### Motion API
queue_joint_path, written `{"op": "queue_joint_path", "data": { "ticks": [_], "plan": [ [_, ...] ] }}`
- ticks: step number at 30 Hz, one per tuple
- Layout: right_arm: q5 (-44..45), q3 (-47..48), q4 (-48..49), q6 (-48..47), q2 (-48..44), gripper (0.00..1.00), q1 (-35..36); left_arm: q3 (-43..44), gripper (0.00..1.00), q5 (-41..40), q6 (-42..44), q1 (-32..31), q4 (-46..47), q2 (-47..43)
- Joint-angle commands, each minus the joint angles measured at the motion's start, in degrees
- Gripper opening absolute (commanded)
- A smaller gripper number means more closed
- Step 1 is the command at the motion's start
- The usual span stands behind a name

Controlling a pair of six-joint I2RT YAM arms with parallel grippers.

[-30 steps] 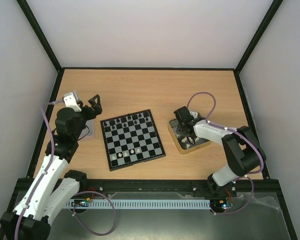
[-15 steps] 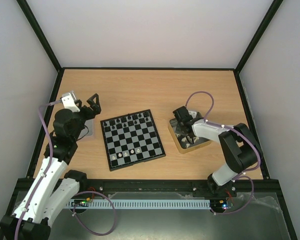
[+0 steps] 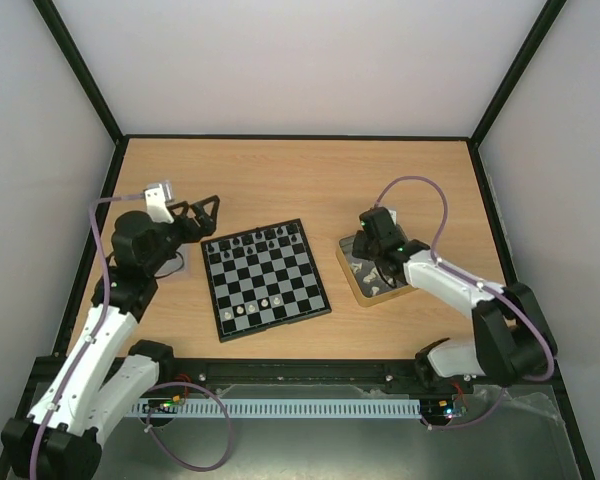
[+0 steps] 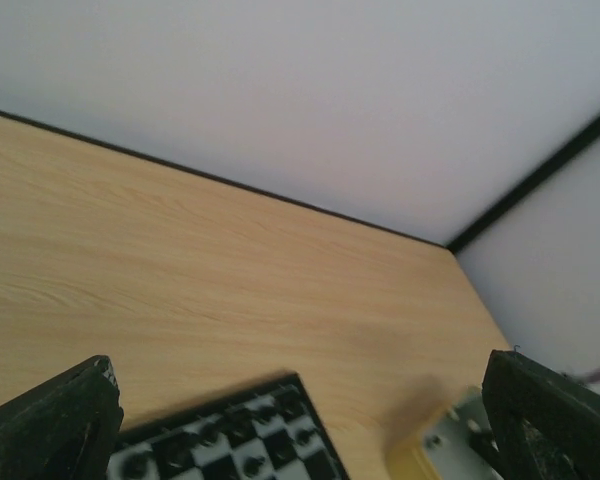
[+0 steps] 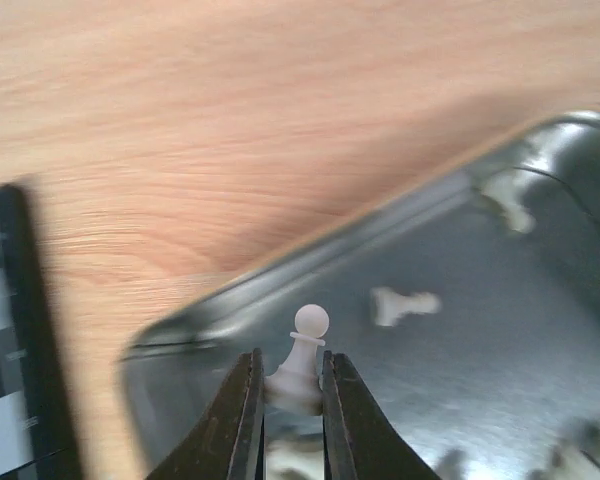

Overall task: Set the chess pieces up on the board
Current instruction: Pick up the chess piece from the storage box, then place the chess piece on the chessboard.

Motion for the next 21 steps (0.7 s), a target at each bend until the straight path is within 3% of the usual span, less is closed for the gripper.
{"op": "queue_joint_path", "data": {
  "ticks": [1, 7, 12, 17, 21],
  "plan": [
    [-12.5, -2.6, 8.2, -6.4, -6.5, 0.09, -0.2, 3.1, 1.0, 15.1, -6.0, 0.1, 2.8, 4.0],
    [-35.8, -5.6, 23.0, -5.5, -14.0, 0.1, 0.0, 3.6, 1.0, 27.2, -17.6, -2.0, 6.5, 11.0],
    [-53.4, -5.2, 34.1, -1.5, -13.7, 0.11, 0.6, 5.7, 0.97, 32.7, -26.4, -6.2, 7.0, 17.5],
    [-62.9, -2.1, 36.2, -2.8, -12.0, 0.11, 3.7, 7.0, 0.93, 35.6, -30.7, -10.7, 11.0, 21.4],
    [-66.6, -0.9, 35.9, -4.9, -10.9, 0.12, 5.8, 6.1, 0.79, 40.1, -35.2, -11.7, 17.6, 23.0]
  ]
}}
